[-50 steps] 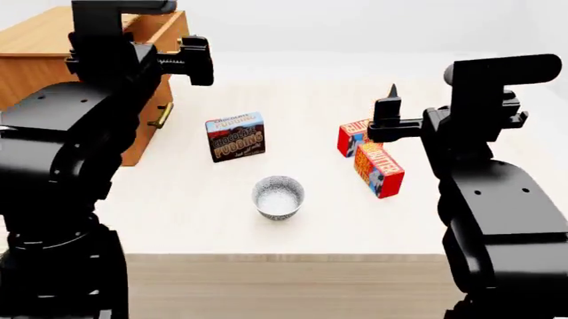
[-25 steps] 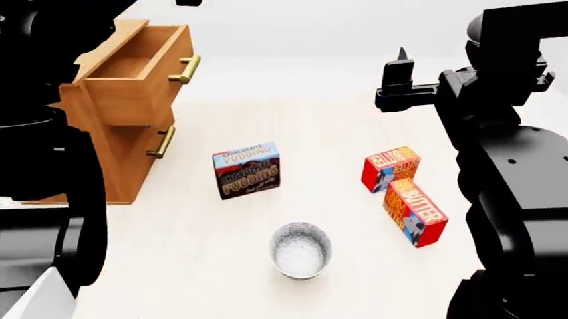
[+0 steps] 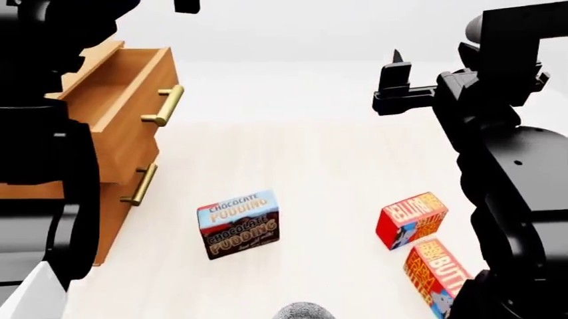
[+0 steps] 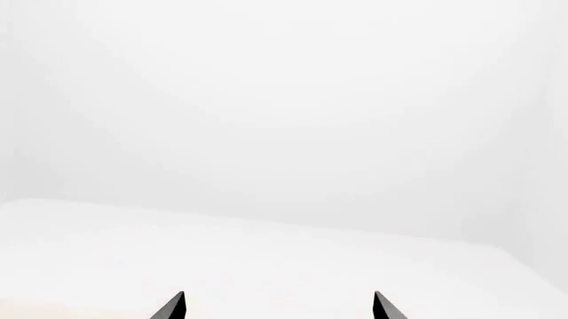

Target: Put the bowl in the top drawer of the cabinet.

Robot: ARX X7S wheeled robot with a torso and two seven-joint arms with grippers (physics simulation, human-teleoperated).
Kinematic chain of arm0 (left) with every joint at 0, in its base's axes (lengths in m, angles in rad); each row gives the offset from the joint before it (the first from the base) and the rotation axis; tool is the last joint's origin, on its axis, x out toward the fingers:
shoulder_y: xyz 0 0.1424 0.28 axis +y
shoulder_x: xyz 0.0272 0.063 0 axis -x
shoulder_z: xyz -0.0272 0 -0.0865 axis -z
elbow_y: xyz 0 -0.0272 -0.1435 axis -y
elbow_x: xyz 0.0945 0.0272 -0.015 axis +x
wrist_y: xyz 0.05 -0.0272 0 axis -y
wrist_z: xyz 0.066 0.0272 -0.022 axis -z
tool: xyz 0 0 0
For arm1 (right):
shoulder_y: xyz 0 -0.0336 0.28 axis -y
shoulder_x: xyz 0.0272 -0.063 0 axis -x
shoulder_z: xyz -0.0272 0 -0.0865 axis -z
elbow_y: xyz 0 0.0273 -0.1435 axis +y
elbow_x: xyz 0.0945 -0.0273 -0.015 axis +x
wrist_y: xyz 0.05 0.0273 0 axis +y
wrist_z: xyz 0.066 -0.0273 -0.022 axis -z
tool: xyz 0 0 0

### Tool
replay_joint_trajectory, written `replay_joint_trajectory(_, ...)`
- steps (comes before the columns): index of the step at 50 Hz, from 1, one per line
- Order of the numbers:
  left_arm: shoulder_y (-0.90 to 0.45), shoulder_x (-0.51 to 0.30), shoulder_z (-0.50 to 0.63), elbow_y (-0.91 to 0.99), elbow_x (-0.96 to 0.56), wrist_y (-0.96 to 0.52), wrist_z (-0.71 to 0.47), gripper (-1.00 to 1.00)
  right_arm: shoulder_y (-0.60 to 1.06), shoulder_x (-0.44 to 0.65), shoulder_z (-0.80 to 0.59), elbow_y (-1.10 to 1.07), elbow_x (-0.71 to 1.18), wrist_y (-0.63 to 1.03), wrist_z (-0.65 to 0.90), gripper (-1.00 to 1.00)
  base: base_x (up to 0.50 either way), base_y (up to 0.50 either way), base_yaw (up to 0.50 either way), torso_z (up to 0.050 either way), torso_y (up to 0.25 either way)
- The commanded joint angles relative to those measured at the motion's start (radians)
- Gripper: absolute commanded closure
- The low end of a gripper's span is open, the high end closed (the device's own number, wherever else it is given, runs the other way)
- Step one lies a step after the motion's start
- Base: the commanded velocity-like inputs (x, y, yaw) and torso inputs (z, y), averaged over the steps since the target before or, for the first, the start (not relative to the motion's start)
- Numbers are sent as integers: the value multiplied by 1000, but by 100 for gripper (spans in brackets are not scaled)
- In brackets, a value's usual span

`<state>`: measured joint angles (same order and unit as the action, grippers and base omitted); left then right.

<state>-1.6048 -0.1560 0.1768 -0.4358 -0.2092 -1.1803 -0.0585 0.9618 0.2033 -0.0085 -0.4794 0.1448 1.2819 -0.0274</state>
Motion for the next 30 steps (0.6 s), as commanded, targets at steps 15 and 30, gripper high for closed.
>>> replay_joint_trajectory(15, -166, 60, 65, -565, 67, 230, -42, -100, -44, 23, -38, -18, 4, -73, -4, -100, 333, 0, 0, 0, 1)
replay_joint_trajectory(30, -235, 63, 65, -870, 94, 388, -34, -100, -62, 28, -32, -11, 8, -88, 3, -100, 0, 0, 0, 0, 0)
